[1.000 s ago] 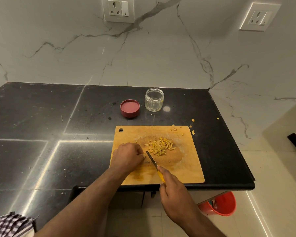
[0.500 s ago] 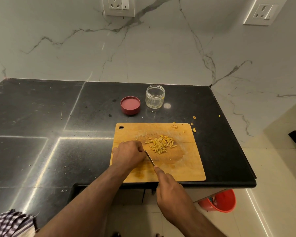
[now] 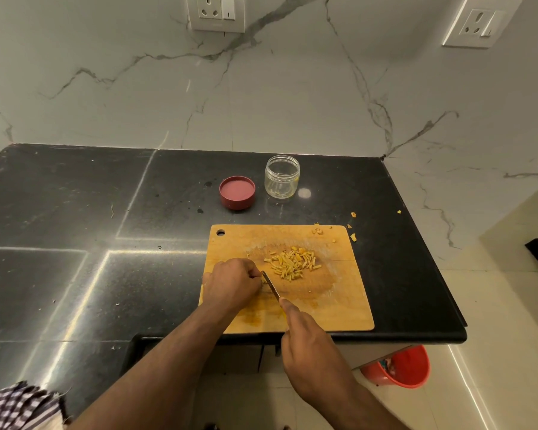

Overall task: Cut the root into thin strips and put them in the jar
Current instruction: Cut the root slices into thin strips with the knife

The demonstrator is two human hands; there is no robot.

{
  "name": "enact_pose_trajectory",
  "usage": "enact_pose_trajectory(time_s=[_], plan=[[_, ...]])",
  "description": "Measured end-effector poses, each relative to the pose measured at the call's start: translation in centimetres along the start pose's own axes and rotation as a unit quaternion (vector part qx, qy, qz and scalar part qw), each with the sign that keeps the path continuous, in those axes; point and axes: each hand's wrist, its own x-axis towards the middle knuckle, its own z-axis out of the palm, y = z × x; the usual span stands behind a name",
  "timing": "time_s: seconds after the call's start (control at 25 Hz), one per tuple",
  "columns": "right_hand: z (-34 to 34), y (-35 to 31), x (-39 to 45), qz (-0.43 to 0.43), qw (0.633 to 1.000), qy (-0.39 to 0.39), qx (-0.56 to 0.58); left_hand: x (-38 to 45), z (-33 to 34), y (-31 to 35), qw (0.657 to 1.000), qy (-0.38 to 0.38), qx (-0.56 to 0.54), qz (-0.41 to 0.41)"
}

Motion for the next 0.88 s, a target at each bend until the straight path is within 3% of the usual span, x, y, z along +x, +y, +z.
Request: enact_pose_trajectory(time_s=[0.88], plan=[[0.0, -0.9, 0.2, 0.007, 1.0, -0.003, -0.012, 0.0, 0.0, -0.1, 1.0, 0.01, -0.002, -0.018]])
